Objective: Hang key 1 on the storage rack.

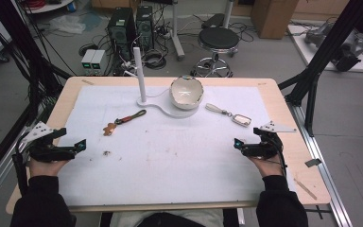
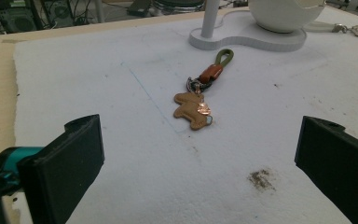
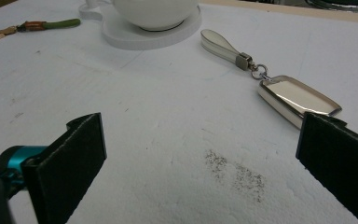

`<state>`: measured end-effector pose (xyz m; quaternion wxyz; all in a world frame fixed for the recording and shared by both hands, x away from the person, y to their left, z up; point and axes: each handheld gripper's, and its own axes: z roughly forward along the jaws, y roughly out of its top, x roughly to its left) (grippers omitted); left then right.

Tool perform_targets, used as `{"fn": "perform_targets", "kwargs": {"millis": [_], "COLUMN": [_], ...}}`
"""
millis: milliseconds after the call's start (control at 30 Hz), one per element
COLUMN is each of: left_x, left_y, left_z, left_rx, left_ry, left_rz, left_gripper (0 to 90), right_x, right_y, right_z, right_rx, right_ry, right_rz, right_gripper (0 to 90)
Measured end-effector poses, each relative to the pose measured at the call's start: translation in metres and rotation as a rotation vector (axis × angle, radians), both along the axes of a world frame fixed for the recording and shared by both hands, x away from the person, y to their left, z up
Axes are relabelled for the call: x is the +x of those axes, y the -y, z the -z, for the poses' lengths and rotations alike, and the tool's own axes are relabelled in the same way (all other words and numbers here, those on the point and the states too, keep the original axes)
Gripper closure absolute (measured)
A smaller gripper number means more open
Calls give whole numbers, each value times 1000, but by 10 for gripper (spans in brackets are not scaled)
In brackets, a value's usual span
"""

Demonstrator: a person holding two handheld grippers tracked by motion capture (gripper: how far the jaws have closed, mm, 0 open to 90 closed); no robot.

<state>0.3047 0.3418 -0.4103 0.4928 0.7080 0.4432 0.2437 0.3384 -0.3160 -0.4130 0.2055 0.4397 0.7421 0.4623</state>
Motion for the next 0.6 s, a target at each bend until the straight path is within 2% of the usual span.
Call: {"fn": "perform_targets", "kwargs": {"millis": [133, 333, 600], "left_x": [-1, 2, 4], "left_y": [0, 3, 5], "left_z": [-1, 2, 3], "left_rx": [-7, 5, 6], "left_ry": [4, -26, -33], "left_rz": [-1, 18, 21], "left_gripper": [19, 19, 20], "right_x": [0, -1, 0], "right_y": [2, 3, 3], "right_z": [1, 4, 6], "right_rx": [6, -15, -11], "right_ry": [2, 0, -7], "right_rz": [8, 7, 10], "right_gripper": [5, 5, 6]}}
